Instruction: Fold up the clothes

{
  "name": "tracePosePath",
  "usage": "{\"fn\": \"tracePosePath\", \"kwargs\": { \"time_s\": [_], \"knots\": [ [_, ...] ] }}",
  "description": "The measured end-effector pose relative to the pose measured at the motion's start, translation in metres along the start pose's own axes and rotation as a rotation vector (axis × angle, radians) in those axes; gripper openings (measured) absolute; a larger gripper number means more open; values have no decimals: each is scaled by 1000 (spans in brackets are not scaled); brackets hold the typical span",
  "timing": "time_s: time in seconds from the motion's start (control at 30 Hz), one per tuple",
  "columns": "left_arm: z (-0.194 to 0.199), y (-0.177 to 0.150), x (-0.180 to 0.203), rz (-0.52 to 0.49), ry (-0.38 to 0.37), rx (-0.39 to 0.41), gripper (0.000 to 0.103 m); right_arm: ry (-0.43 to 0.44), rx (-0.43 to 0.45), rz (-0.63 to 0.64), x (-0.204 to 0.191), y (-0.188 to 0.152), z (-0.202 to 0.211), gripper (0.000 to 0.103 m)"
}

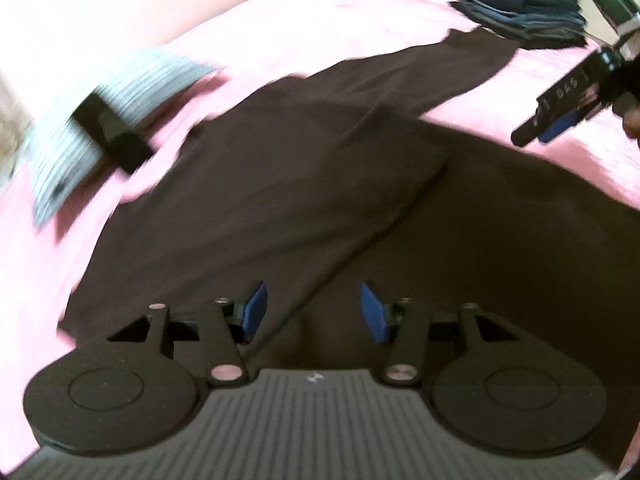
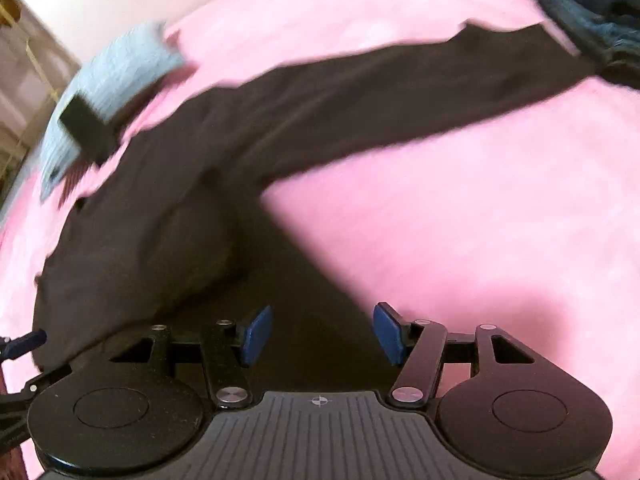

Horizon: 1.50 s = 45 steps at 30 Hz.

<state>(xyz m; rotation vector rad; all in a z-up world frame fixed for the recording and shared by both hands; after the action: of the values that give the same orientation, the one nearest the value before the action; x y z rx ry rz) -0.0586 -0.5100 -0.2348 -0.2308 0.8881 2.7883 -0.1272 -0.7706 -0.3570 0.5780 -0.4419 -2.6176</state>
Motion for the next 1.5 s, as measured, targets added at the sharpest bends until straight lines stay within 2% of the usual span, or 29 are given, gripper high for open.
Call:
{"fn": "tracePosePath", "kwargs": {
  "time_s": [0.03, 0.1, 0.23, 0.33, 0.47, 0.53, 0.63, 0.67, 0.7, 0.73, 0.77, 0.8, 0.93, 1.03, 1.07, 1.17, 1.27, 1.33, 1.37, 1.43, 1.5],
  "knots": [
    [-10, 15, 7, -11, -1, 0, 55, -2, 15, -5, 16, 9, 3, 62],
    [-23, 41, 27, -24, -1, -4, 62, -14, 46, -31, 53, 32, 4, 76],
    [-55, 86, 72, -41, -9, -64, 63, -17, 127, -142, 130, 85, 8, 76],
    [-59, 110, 105, -63, -19, -90, 63, -9, 199, -265, 192, 123, 9, 76],
    [-73, 137, 136, -83, -32, -120, 69, 7, 221, -336, 252, 167, -11, 76],
    [-81, 146, 147, -89, -33, -134, 73, 36, 214, -351, 269, 180, -23, 76],
    [-93, 149, 153, -85, -33, -161, 73, 88, 223, -375, 279, 189, -35, 75],
    [-95, 148, 152, -89, -32, -169, 73, 107, 230, -384, 281, 191, -38, 67],
    [-96, 146, 152, -93, -30, -175, 73, 117, 229, -394, 280, 192, -36, 34],
    [-96, 145, 150, -99, -27, -176, 73, 126, 228, -404, 280, 194, -34, 14],
    [-94, 143, 148, -101, -22, -174, 73, 135, 226, -414, 279, 195, -32, 7],
    [-92, 141, 143, -101, -15, -169, 73, 143, 225, -424, 278, 196, -30, 7],
    [-73, 128, 108, -29, 33, -130, 73, 114, 260, -159, 191, 218, 11, 4],
    [-52, 109, 70, 68, 76, -97, 73, 191, 336, 27, 87, 219, 42, 4],
    [-45, 101, 58, 98, 87, -91, 73, 229, 376, 106, 41, 216, 51, 4],
    [-12, 68, 15, 168, 134, -81, 73, 343, 494, 335, -91, 192, 69, 4],
    [25, 26, -30, 230, 195, -89, 73, 398, 395, 493, -179, 132, 27, 5],
    [45, -6, -59, 283, 248, -107, 73, 431, 324, 597, -236, 92, -2, 60],
    [53, -22, -72, 306, 273, -116, 73, 448, 287, 648, -265, 71, -16, 97],
    [64, -48, -95, 319, 295, -132, 73, 480, 213, 750, -321, 31, -45, 96],
    [67, -68, -113, 311, 307, -146, 73, 445, 155, 747, -326, 5, -56, 96]
  ]
}}
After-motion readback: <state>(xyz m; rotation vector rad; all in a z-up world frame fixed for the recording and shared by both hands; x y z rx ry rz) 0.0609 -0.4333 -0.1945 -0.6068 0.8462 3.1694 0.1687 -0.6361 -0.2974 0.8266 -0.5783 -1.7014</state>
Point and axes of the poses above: each gripper's, at about its wrist camera, not at the fingertips, and z roughly against the way its jaws point, x to its right, y to its top, the point moved 2 cm from there along -z, roughly the way its jaws point, and after that the axes turned 1 degree about -x, right-handed, at the moved point
